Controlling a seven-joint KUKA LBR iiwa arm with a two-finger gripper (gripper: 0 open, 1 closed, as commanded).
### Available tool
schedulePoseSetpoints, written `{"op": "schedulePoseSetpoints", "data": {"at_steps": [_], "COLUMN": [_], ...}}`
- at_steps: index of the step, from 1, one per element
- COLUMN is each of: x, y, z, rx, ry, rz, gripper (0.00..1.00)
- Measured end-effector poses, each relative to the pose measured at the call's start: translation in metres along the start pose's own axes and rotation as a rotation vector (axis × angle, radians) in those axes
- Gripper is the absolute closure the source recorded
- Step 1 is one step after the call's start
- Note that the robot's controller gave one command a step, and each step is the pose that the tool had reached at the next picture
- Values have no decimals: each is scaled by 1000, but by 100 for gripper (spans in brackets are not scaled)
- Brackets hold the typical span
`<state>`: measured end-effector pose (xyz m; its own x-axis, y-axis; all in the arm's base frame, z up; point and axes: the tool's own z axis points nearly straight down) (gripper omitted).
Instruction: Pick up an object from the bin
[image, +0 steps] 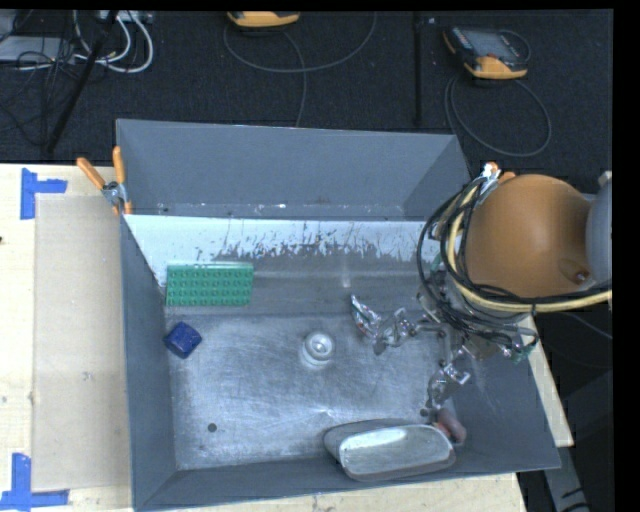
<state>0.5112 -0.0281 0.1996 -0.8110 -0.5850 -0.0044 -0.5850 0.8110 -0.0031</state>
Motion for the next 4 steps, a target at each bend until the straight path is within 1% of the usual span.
{"op": "schedulePoseSetpoints", "data": {"at_steps": [1,2,3,4], "x": [-96,-106,-107,-107], "y": [-30,-25,-27,-27], "z": [41,125,120,120], "rx": [-3,-8,-4,-5], "ry": [0,10,5,5], "rz": [103,133,137,138], "gripper": [0,0,100,0]}}
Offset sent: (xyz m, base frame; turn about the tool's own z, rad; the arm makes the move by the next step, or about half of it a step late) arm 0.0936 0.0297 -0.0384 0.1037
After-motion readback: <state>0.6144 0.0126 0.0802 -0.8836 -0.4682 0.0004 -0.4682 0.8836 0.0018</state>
